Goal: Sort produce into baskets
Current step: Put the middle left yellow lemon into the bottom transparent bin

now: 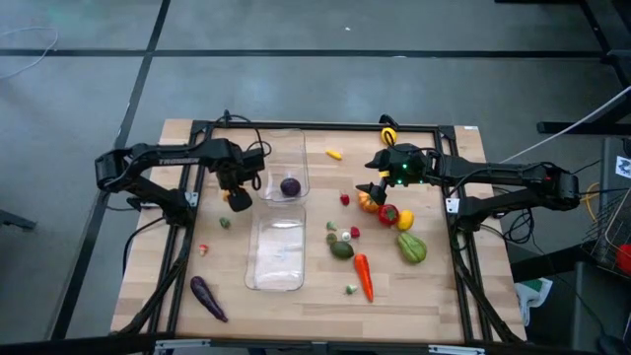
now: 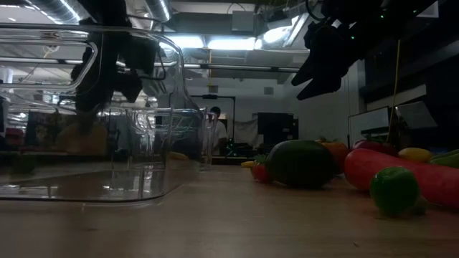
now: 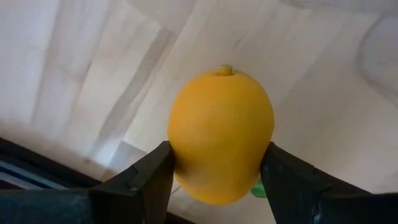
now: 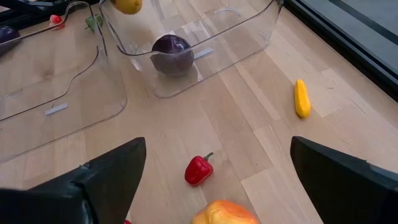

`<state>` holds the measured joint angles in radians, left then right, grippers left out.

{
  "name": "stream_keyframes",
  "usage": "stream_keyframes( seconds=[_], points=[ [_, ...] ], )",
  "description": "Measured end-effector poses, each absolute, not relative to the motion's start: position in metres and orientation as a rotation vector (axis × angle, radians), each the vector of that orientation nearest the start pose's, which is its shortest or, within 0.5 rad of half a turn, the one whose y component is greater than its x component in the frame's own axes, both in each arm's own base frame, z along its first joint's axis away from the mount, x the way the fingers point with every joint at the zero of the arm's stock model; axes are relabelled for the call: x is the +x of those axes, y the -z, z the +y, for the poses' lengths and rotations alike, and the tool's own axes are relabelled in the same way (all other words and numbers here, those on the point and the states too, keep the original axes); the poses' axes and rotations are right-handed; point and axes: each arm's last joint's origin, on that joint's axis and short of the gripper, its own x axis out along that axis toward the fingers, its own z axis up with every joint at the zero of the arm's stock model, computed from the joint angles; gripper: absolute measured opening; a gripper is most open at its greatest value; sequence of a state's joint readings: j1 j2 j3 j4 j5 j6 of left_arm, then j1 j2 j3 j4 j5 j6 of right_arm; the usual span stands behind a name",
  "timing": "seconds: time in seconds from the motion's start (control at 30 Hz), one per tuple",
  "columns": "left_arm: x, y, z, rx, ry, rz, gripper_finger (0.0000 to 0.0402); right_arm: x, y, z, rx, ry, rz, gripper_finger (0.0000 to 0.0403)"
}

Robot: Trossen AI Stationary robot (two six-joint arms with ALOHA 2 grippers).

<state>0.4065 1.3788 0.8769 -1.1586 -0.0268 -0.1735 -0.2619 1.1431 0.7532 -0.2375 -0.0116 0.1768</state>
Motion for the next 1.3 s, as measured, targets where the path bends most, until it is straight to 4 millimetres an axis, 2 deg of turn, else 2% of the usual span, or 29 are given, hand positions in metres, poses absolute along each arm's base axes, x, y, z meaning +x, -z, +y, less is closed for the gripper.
stream_keyframes(
  seconds=[0.27, 0.47, 0.63, 0.93, 1.07, 1.3],
  points=[
    [0.193, -0.242, 0.084, -0.433, -0.444, 1.639, 0.0210, 0.230, -0.249, -0.061, 0.256, 0.297, 0.601, 0.0395],
    [0.205, -0.275, 0.083, -0.494, -0.414, 1.520, 0.0211, 0.230, -0.249, -0.061, 0.256, 0.297, 0.601, 0.0395],
    [0.222, -0.291, 0.070, -0.557, -0.391, 1.376, 0.0212, 0.230, -0.249, -0.061, 0.256, 0.297, 0.601, 0.0395],
    [0.257, -0.298, 0.020, -0.563, -0.247, 1.156, 0.0212, 0.230, -0.249, -0.061, 0.256, 0.297, 0.601, 0.0395],
    [0.268, -0.299, -0.004, -0.520, -0.233, 1.088, 0.0212, 0.230, -0.249, -0.061, 0.256, 0.297, 0.601, 0.0395],
    [0.289, -0.273, -0.034, -0.435, -0.241, 1.144, 0.0212, 0.230, -0.249, -0.061, 0.256, 0.297, 0.600, 0.0395]
  ],
)
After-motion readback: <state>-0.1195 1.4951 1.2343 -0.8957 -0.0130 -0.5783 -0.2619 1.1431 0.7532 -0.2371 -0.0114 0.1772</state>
